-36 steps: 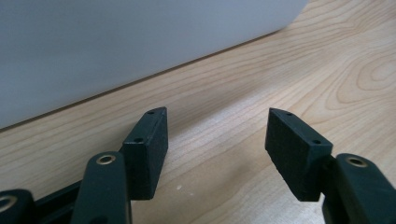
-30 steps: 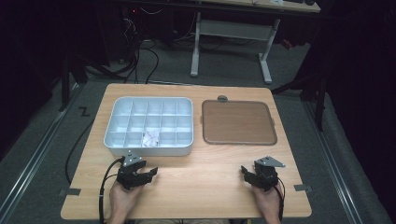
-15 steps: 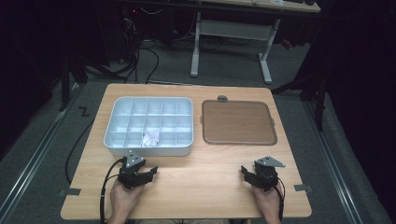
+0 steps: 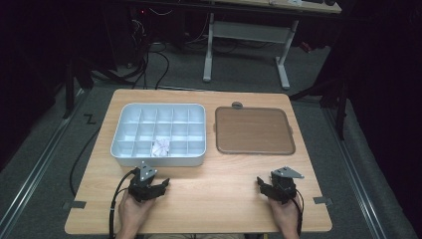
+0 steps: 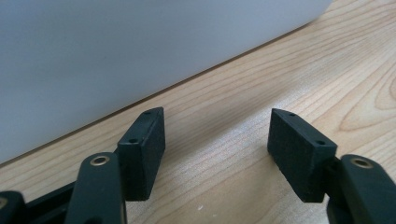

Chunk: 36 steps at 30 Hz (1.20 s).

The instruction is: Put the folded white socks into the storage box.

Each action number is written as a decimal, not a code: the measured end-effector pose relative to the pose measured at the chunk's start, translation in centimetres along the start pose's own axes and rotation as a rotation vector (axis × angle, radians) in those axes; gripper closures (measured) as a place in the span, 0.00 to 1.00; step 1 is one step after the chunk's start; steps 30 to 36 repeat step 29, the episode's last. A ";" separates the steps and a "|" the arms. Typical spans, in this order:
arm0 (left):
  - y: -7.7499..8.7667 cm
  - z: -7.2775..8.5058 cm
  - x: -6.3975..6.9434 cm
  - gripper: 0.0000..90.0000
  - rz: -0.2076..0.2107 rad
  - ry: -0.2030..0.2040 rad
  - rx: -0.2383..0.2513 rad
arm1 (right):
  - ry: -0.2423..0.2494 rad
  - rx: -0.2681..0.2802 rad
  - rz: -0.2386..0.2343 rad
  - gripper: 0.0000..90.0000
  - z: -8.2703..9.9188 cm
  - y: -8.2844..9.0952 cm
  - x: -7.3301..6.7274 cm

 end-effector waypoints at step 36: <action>-0.1 0.1 0.1 0.38 -0.002 -0.001 -0.001 | -0.006 0.000 -0.005 0.43 0.0 0.0 0.0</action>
Point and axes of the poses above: each handheld gripper's, and its own axes: y roughly backward along the jaws, z roughly out of its underside, x roughly to its right, the point moved 2 cm from there along -y, roughly forward along the jaws, and after that the axes turned 5 degrees about -x, right-handed, at the moved point
